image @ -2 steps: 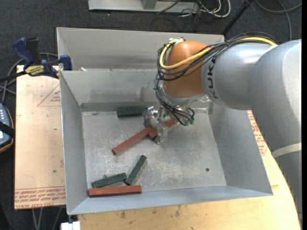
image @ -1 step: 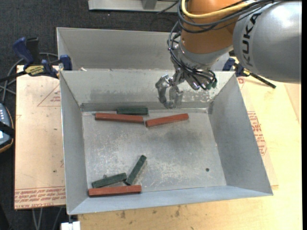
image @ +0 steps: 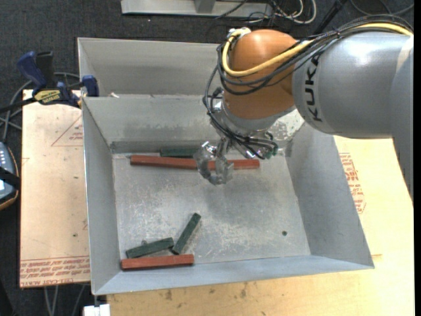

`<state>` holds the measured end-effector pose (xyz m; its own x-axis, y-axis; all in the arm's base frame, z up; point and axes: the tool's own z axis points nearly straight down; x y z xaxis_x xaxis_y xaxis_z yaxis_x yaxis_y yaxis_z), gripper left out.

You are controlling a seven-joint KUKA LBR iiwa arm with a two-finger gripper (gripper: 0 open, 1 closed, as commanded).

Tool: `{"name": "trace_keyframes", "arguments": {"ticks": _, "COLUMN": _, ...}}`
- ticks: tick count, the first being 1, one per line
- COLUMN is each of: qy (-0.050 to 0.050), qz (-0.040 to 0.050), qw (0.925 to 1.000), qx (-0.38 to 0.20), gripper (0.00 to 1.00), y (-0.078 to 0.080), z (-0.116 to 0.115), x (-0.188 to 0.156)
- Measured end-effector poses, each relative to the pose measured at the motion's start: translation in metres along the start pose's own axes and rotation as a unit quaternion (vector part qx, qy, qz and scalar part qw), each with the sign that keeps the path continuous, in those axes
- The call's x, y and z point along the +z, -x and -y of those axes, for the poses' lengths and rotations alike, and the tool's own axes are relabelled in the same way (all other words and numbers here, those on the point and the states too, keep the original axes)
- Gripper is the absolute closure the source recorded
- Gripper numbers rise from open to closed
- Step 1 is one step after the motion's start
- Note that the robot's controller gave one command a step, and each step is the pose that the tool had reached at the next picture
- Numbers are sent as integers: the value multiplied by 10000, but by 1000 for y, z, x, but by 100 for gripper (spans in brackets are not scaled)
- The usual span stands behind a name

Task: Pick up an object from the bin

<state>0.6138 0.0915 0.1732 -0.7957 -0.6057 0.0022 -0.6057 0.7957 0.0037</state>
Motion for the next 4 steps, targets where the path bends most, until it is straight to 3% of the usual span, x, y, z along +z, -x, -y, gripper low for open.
{"name": "trace_keyframes", "arguments": {"ticks": 1, "qy": -5, "qz": 10, "qw": 9942, "qx": 1071, "gripper": 100, "y": -1, "z": 0, "x": 41}}
{"name": "trace_keyframes", "arguments": {"ticks": 2, "qy": -12, "qz": 22, "qw": 9943, "qx": 1066, "gripper": 0, "y": 0, "z": 0, "x": 40}}
{"name": "trace_keyframes", "arguments": {"ticks": 3, "qy": 13, "qz": -6, "qw": 9998, "qx": 219, "gripper": 0, "y": -19, "z": -96, "x": 106}}
{"name": "trace_keyframes", "arguments": {"ticks": 4, "qy": -14, "qz": 17, "qw": 9997, "qx": 243, "gripper": 100, "y": -18, "z": -91, "x": 104}}
